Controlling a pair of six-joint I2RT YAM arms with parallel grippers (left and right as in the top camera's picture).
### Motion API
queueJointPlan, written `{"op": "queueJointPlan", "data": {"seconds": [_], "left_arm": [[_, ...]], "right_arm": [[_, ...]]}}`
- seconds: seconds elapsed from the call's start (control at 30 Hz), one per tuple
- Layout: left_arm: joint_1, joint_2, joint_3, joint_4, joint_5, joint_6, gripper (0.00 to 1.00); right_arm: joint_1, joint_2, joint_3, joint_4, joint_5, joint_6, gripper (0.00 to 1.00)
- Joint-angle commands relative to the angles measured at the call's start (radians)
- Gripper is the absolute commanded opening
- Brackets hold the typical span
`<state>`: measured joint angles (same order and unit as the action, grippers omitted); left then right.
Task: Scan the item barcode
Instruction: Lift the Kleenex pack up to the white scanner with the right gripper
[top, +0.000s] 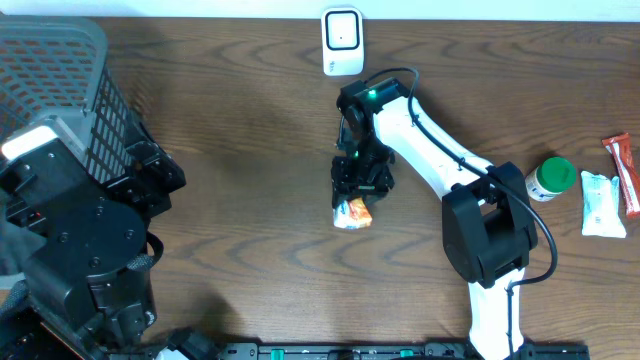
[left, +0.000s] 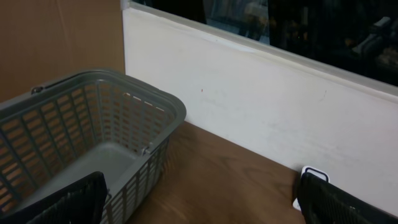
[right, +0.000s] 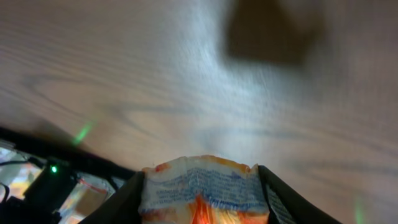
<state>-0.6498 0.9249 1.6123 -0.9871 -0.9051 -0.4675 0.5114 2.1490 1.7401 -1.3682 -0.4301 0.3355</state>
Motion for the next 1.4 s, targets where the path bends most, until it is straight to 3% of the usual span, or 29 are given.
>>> {"op": "queueJointPlan", "data": {"seconds": [0.0,0.33,0.6,0.83,1.1,1.37], "left_arm": [[0.003,0.002,0.000,0.000,-0.024,-0.001,0.98],[0.003,0.002,0.000,0.000,-0.024,-0.001,0.98],[0.003,0.002,0.000,0.000,-0.024,-0.001,0.98],[0.003,0.002,0.000,0.000,-0.024,-0.001,0.98],[0.003,0.002,0.000,0.000,-0.024,-0.001,0.98],[0.003,0.002,0.000,0.000,-0.024,-0.001,0.98]], "right_arm": [[-0.008,-0.004,0.014,0.039,-0.005,-0.010,0.47],[-0.017,-0.004,0.108,0.051,-0.049,-0.024,0.41],[-0.028,-0.004,0.340,0.043,-0.023,-0.047,0.42],[-0.027,-0.004,0.515,0.061,0.121,-0.045,0.40],[-0.027,-0.004,0.571,0.252,0.187,-0.054,0.40],[-0.026,0.000,0.551,0.498,0.456,-0.091,0.48]]}}
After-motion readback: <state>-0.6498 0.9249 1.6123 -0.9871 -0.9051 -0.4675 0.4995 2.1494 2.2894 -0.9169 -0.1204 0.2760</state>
